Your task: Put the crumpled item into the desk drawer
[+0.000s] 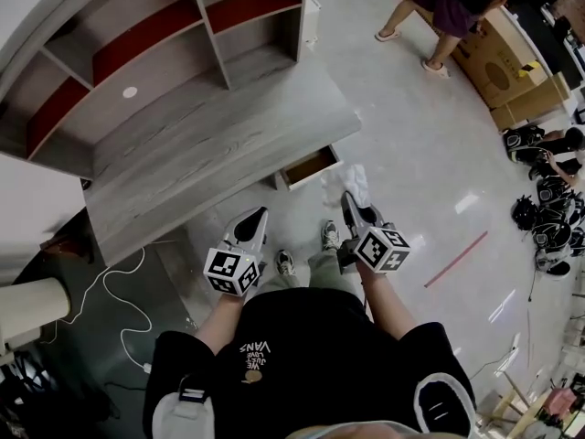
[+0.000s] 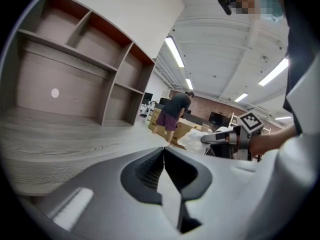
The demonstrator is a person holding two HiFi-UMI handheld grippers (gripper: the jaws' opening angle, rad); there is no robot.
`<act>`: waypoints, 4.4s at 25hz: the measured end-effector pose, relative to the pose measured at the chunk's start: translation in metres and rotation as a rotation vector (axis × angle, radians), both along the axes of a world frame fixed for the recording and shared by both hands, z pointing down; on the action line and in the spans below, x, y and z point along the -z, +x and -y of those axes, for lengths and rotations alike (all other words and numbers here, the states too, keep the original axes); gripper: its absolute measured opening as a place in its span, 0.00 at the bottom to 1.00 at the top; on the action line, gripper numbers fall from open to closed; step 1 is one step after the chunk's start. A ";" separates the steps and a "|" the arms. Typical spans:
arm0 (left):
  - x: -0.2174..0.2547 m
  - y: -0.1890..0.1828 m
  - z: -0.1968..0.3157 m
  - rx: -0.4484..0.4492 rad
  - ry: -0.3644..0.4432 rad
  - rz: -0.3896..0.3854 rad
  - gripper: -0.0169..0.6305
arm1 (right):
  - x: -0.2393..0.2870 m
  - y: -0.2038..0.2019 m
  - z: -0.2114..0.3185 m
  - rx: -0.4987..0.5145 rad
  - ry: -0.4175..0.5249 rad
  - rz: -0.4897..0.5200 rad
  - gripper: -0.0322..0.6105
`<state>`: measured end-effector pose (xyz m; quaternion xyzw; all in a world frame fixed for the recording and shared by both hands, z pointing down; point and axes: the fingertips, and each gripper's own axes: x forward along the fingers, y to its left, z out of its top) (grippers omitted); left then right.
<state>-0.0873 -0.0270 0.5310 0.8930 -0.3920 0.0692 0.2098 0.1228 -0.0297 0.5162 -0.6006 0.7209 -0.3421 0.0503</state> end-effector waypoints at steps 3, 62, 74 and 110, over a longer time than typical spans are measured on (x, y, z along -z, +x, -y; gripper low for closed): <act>-0.008 0.002 0.009 0.010 -0.007 0.008 0.11 | -0.010 0.000 0.010 0.013 -0.023 -0.003 0.13; -0.086 0.013 0.046 0.120 -0.123 0.033 0.11 | -0.196 -0.033 0.118 0.112 -0.493 0.130 0.13; -0.089 0.016 0.047 0.107 -0.134 0.036 0.11 | -0.200 -0.033 0.127 0.096 -0.499 0.169 0.13; -0.097 0.027 0.038 0.094 -0.156 0.030 0.11 | -0.200 -0.033 0.127 0.267 -0.451 -0.075 0.27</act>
